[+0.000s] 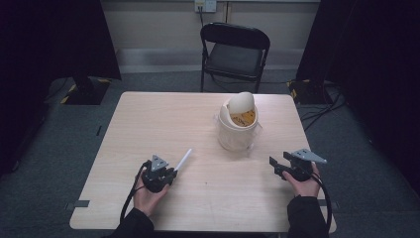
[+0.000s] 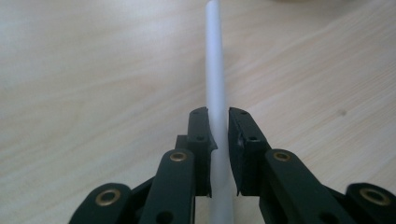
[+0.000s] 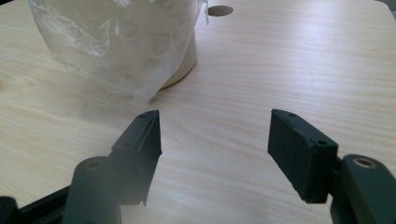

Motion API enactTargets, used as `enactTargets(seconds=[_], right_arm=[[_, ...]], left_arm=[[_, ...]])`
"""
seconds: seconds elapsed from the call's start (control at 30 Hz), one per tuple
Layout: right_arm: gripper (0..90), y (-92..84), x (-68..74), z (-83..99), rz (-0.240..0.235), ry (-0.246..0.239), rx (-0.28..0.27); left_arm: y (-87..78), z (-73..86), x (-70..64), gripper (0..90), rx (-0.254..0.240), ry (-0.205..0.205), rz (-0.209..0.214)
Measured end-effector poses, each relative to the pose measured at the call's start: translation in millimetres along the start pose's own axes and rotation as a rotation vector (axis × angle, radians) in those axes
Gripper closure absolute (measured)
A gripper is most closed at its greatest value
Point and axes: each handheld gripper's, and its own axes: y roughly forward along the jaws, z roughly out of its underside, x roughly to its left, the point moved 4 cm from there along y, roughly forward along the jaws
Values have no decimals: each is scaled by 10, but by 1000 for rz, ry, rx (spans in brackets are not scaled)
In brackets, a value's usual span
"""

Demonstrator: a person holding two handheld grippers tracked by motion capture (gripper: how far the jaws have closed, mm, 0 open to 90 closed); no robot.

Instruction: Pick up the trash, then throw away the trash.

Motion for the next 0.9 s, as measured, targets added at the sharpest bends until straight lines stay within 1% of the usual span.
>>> enactTargets(seconds=[0.03,0.07,0.1,0.13,0.17,0.2,0.23,0.27,0.3,0.33,0.37,0.4,0.43,0.47,0.53,0.57,0.6,0.67,0.7,0.73,0.77,0.83,0.9], right_arm=[[345,-1,0,-6,-2,1,-5],[348,-6,1,-11,1,1,-5],[348,-6,1,-11,1,1,-5],[356,-14,5,-22,-4,2,-14],[364,-32,13,-43,-7,10,-27],[367,-39,16,-52,-10,11,-33],[369,-46,21,-60,-15,16,-34],[369,-46,21,-60,-15,16,-34],[376,-55,24,-68,-16,13,-35],[389,-69,40,-90,-27,16,-52],[389,-75,48,-101,-31,20,-59],[389,-81,52,-109,-35,20,-62],[389,-88,56,-125,-31,7,-71],[389,-94,58,-138,-30,8,-82],[389,-104,66,-158,-42,21,-91],[384,-108,76,-170,-52,22,-94],[377,-113,88,-185,-55,25,-96],[370,-120,109,-213,-66,32,-102],[361,-124,124,-233,-74,36,-111],[360,-130,135,-255,-78,34,-118],[360,-138,147,-277,-81,29,-126],[359,-163,172,-323,-91,25,-148],[357,-192,205,-381,-105,34,-174]], left_arm=[[-30,-23,-4,797,-11,1,7],[-85,-70,-14,797,-44,4,11],[-85,-70,-14,796,-44,4,11],[-134,-109,-18,796,-63,14,10],[-222,-184,-37,797,-107,27,16],[-263,-217,-46,797,-128,29,18],[-304,-247,-53,797,-143,40,19],[-304,-247,-53,797,-143,40,19],[-336,-277,-61,797,-163,50,20],[-369,-304,-76,797,-180,50,18],[-424,-345,-89,797,-208,59,21],[-424,-345,-89,797,-208,59,21],[-484,-392,-114,797,-241,63,28],[-510,-412,-121,797,-256,70,32],[-554,-440,-139,797,-276,73,40],[-579,-463,-156,797,-297,69,49],[-594,-478,-164,797,-306,69,52],[-640,-520,-175,797,-327,78,57],[-664,-540,-182,797,-338,83,67],[-685,-559,-193,797,-351,79,69],[-711,-575,-196,797,-361,83,62],[-753,-597,-201,797,-376,82,66],[-782,-608,-197,797,-388,82,70]])
